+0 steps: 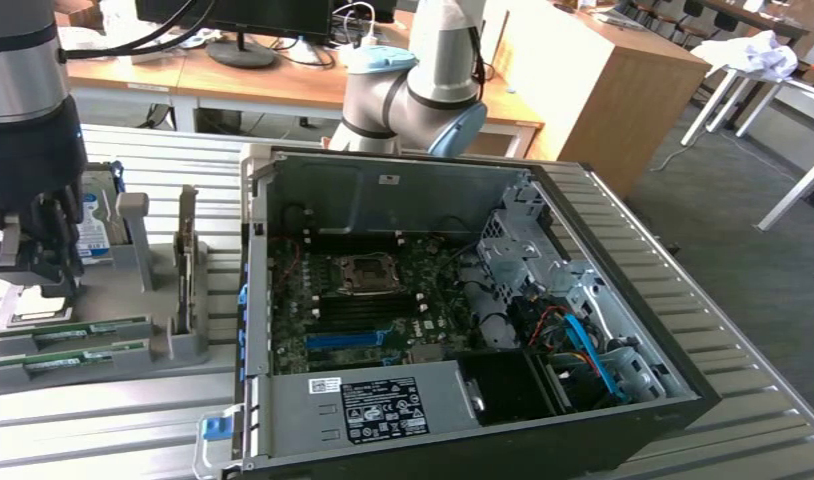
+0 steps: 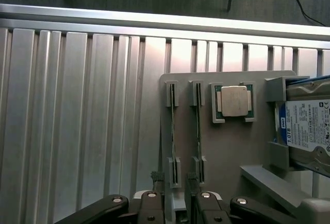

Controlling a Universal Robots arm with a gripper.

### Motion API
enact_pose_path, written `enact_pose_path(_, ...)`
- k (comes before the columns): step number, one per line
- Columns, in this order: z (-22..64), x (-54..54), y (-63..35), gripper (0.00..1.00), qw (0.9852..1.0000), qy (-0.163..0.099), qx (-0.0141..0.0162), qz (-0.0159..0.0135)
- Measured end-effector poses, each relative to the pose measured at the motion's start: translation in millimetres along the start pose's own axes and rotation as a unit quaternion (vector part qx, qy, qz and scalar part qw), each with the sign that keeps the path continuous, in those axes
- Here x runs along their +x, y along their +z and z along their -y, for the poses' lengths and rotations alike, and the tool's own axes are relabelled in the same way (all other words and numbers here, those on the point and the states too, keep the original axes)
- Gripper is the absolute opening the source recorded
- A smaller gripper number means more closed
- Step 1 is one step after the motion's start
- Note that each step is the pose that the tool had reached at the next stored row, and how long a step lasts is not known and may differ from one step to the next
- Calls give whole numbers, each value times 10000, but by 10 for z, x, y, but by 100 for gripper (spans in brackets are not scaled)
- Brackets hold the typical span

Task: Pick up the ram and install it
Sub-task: 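Pick up the ram and move it above insertion slot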

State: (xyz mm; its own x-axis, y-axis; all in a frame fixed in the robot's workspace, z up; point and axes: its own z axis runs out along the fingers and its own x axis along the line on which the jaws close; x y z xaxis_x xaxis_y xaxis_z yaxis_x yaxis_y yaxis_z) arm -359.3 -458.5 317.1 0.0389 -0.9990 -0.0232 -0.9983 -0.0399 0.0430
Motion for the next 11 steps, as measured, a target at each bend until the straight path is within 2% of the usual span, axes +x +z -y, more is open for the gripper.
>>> enact_pose_path(11,3,2,53,30,10000,0,0,0)
